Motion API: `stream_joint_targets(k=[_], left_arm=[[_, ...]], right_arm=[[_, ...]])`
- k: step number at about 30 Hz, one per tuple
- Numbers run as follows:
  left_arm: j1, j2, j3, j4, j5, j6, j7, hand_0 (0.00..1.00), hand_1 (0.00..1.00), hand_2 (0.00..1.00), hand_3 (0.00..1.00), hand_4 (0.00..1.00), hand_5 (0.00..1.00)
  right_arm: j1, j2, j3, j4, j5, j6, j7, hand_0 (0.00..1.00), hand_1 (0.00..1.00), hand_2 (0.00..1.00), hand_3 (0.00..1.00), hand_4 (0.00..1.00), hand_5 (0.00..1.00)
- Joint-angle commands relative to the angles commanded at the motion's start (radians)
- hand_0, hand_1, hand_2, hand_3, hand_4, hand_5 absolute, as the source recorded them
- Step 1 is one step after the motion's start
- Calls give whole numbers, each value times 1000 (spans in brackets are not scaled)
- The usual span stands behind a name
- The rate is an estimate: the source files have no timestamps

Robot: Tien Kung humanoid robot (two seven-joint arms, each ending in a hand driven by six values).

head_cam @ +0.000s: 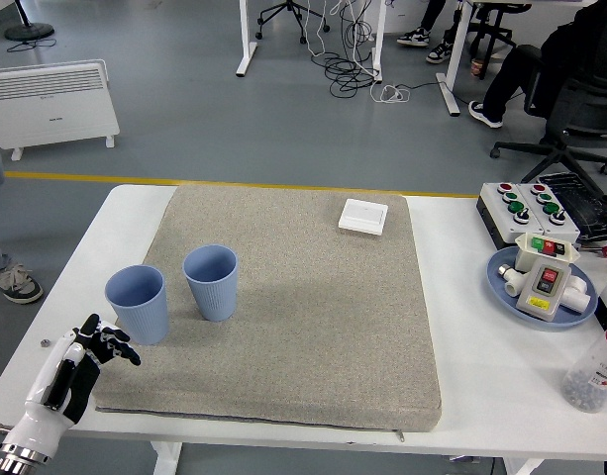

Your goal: Push cup pick cup insert cup

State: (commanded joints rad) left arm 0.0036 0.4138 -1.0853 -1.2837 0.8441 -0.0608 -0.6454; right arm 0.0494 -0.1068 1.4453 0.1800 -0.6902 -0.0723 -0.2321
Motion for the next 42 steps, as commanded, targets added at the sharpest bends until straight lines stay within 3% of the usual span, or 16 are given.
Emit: stream_joint_targets(k=[31,42], left_arm=[[-89,-17,40,163,145,-14,3,519,514,474,421,616,891],[-114,-10,36,190,213,-12,3,568,530,481,428,638,911]], right_arm=[[-8,3,-3,0,0,-1,-1,763,659,702,623,185,630],[-7,2,-7,0,3,0,0,763,659,701,623,185,626]])
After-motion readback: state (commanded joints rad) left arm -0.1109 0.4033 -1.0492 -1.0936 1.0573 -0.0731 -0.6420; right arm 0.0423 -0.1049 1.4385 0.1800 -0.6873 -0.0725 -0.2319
